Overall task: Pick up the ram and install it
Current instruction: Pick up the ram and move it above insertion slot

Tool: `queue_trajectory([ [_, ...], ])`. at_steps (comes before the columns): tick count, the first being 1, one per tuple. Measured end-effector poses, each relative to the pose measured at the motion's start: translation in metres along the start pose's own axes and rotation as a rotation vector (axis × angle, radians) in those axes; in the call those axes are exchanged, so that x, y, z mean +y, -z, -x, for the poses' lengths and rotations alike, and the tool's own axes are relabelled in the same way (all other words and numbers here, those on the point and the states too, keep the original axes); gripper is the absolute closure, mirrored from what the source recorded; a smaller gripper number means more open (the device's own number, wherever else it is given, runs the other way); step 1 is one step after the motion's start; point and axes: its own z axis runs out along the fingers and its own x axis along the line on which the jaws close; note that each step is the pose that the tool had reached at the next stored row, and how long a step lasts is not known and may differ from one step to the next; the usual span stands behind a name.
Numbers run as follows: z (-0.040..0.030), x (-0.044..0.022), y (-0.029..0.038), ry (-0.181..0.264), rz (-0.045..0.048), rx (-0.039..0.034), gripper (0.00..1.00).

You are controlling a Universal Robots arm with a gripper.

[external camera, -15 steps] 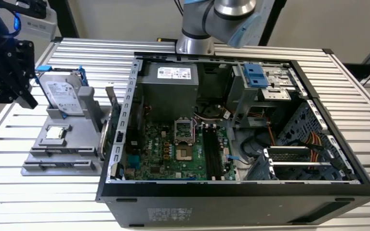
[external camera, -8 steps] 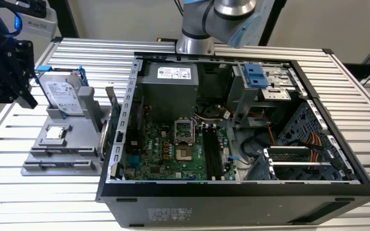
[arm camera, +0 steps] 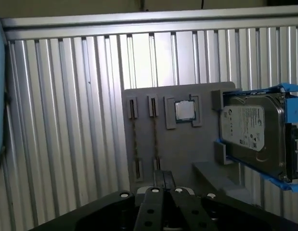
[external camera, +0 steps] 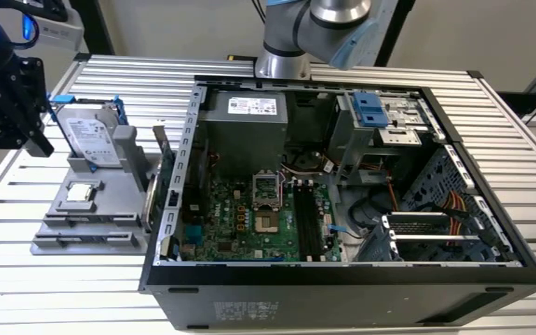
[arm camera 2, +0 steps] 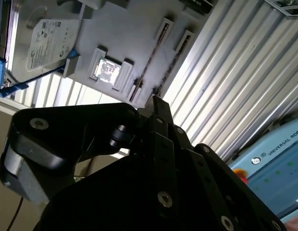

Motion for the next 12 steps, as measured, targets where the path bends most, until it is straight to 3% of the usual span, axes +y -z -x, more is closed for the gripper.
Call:
queue_trajectory([
  [6,0.0001,0.0000,-0.0002,0.072,0.0049,-0.0006,1.00],
  [12,0.0001,0.0000,-0.0005,0.086,0.0061,-0.0006,1.00],
])
